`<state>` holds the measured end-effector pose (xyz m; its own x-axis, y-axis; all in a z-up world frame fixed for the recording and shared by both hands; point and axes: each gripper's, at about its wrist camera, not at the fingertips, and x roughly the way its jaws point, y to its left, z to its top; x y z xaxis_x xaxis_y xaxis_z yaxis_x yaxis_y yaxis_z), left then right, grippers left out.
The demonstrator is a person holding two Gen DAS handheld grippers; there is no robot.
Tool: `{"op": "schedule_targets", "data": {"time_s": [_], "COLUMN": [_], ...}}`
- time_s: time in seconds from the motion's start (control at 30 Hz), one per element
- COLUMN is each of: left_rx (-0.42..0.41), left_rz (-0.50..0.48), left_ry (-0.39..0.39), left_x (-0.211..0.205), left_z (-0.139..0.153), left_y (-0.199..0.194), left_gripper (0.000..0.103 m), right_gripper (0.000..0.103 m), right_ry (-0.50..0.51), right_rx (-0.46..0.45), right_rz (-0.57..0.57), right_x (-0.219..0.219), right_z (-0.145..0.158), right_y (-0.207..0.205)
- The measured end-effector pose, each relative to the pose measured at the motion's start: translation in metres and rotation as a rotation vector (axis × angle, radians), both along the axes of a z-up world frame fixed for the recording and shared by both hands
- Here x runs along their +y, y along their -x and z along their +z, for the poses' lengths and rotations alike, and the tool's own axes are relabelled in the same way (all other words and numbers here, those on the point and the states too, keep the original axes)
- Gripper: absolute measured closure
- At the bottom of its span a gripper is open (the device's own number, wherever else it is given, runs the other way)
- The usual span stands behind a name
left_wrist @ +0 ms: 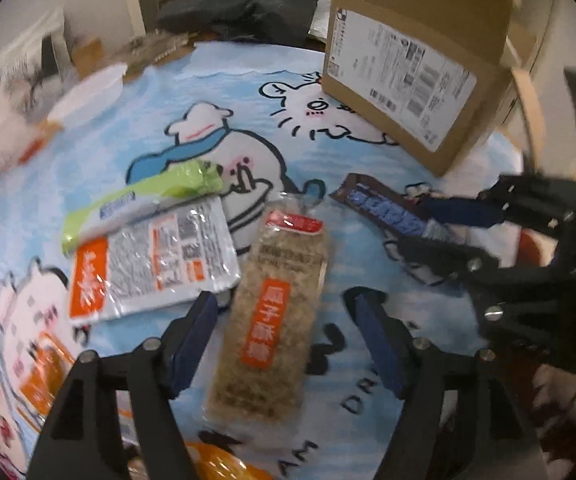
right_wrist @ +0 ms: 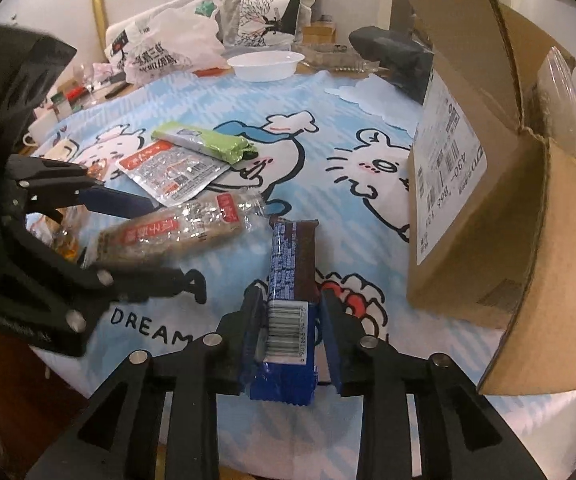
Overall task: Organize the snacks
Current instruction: 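Lift the chocolate bar with the right gripper while the left grasps the sesame-candy bar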
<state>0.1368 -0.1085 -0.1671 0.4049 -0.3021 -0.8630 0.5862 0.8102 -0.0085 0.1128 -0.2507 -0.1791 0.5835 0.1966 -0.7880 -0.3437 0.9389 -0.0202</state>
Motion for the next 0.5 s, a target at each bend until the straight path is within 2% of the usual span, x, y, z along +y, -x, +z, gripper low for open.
{"op": "schedule_targets", "data": {"time_s": [0.03,0.1,0.27,0.33,0.5], "left_rx": [-0.005,-0.02,-0.035,-0.038,-0.036], "left_rz": [0.001,0.001,-0.026,-0.016,0.004], "left_ry": [0.008,0.019,0.023,0.028,0.063], "left_x": [0.001,0.004,0.012,0.012,0.015], "left_z": [0.0,0.001,0.002,0.002,0.009], "left_y": [-0.001,-0.002,0.001,0.001,0.005], "left_gripper": [0.039,0.06,0.064,0.064,0.065], "right_gripper": [0.079,0.079,0.08,0.089,0.089], "right_ry": [0.001,0.013,0.012,0.018,0.014], "right_rx": [-0.012,-0.034,-0.068,-0.073,-0.073], "right_rz": [0.002,0.009,0.023,0.024,0.017], "right_x": [0.001,0.003,0.005,0.005,0.007], "right_z": [-0.001,-0.002,-0.004,-0.003,0.002], "right_y": [0.0,0.0,0.001,0.001,0.003]}}
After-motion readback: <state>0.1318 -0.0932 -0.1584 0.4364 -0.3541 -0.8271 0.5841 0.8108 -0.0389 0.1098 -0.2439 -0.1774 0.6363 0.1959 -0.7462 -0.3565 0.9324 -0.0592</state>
